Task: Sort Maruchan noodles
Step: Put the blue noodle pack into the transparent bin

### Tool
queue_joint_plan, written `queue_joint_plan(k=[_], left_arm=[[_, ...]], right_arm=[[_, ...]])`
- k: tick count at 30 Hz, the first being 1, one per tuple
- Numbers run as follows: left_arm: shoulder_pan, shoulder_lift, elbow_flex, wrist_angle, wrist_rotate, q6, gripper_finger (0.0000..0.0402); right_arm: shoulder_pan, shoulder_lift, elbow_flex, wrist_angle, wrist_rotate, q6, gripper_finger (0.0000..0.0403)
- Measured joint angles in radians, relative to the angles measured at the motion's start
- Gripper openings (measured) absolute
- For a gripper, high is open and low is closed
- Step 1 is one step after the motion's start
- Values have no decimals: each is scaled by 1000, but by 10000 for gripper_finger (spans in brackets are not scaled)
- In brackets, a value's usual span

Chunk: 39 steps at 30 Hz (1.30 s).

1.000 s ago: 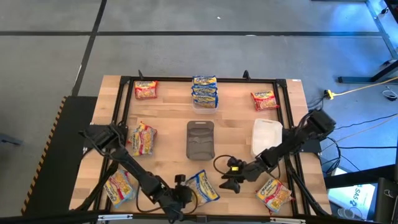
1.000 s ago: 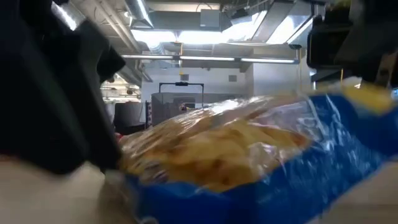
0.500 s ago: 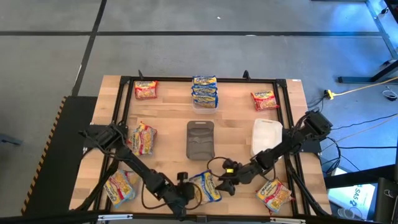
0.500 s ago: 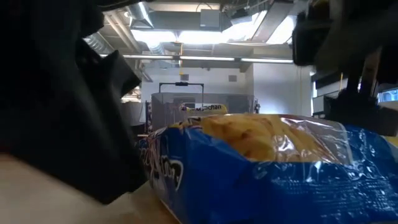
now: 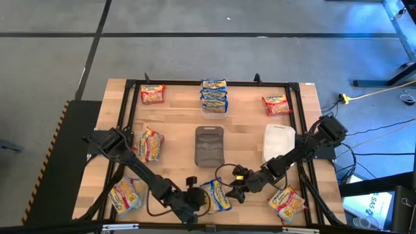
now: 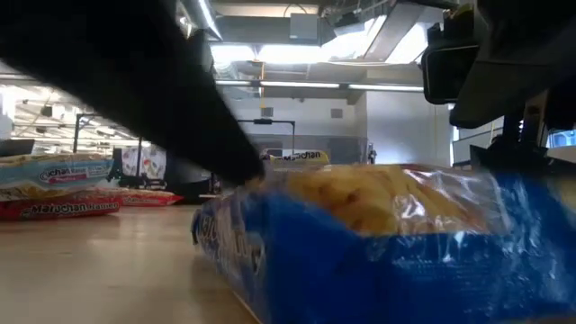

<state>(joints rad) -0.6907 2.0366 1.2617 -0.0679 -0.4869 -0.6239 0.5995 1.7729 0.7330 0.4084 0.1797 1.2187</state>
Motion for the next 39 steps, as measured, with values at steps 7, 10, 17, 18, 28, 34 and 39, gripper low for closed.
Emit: queue_joint_plan(k=[7, 10, 17, 18, 28, 34, 39], left_arm=[[-1, 22, 0, 4, 18, -3, 108], [-1, 22, 0, 7, 7, 0, 108], [0, 22, 0, 18, 6, 2, 108], [0, 22, 0, 20, 6, 2, 108], [0, 22, 0, 42, -1, 5, 108], [-1, 22, 0, 63, -1, 6, 108], [-2, 22, 0, 64, 0, 6, 108]], right_arm=[[0, 0, 0, 17, 8, -1, 308], [0, 0, -1, 49, 8, 5, 308], [0, 14, 40, 87, 8, 8, 308], [-2, 27, 51, 81, 5, 19, 308], [-13, 179, 172, 64, -75, 83, 308], [-21, 243, 247, 62, -79, 69, 308], [-26, 281, 291, 58, -94, 30, 307]])
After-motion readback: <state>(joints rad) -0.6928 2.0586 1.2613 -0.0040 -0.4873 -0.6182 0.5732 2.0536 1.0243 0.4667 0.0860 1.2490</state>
